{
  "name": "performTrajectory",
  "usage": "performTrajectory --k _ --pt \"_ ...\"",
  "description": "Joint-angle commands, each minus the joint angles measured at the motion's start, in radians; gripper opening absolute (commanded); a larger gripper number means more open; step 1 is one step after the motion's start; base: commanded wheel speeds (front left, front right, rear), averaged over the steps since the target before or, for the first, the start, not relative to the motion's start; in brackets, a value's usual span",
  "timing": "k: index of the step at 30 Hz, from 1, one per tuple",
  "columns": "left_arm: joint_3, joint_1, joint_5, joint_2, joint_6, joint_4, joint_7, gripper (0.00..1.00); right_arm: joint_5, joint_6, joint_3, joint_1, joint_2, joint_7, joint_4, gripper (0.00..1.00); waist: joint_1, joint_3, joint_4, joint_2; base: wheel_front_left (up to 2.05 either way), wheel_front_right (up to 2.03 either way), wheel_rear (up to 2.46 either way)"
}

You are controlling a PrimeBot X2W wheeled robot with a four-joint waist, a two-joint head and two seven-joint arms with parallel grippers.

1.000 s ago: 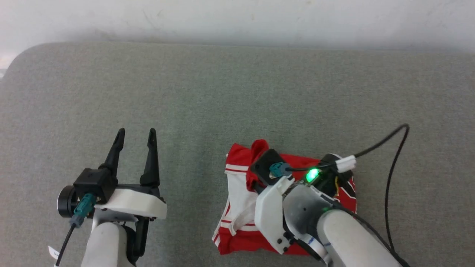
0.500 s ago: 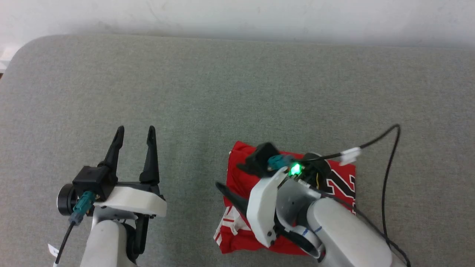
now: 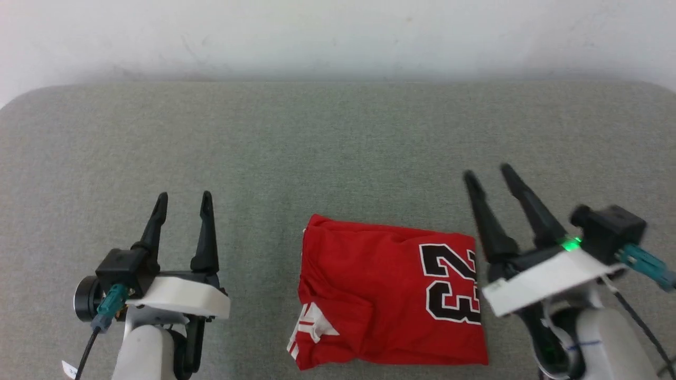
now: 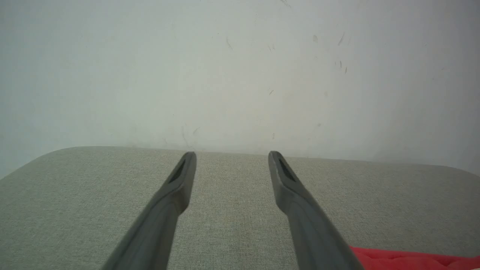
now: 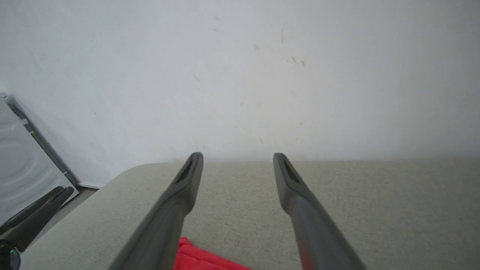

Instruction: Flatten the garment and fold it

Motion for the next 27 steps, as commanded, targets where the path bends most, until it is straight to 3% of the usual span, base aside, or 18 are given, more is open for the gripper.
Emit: performTrajectory --k 1,5,9,17,27 --pt "0.005 0.008 0.007 -0.005 0.000 -0.005 -0.005 1.00 0.007 -0.001 -0.024 0.026 0.000 -0.004 -0.001 1.00 0.0001 -0.009 -0.012 0.0000 0.00 0.00 0.00" --pt "0.003 0.011 0.012 -0.005 -0.002 -0.010 -0.005 1.00 0.012 -0.001 -0.106 0.096 0.000 0.024 0.032 1.00 0.0001 -0.013 -0.018 0.0000 0.00 0.00 0.00" --pt "0.000 0.011 0.012 -0.005 -0.003 -0.014 -0.005 1.00 -0.004 -0.001 -0.123 0.132 0.000 0.089 0.084 1.00 0.0001 -0.013 -0.019 0.0000 0.00 0.00 0.00" --pt "-0.019 0.002 0.010 -0.005 -0.002 -0.020 -0.005 1.00 0.018 -0.001 -0.093 0.132 0.000 0.302 0.224 1.00 0.0001 -0.004 -0.012 0.0000 0.00 0.00 0.00" --pt "-0.026 -0.011 0.005 -0.005 -0.005 -0.017 -0.005 1.00 0.076 -0.001 -0.014 0.074 0.000 0.442 0.336 1.00 0.0001 0.007 0.002 0.0000 0.00 0.00 0.00"
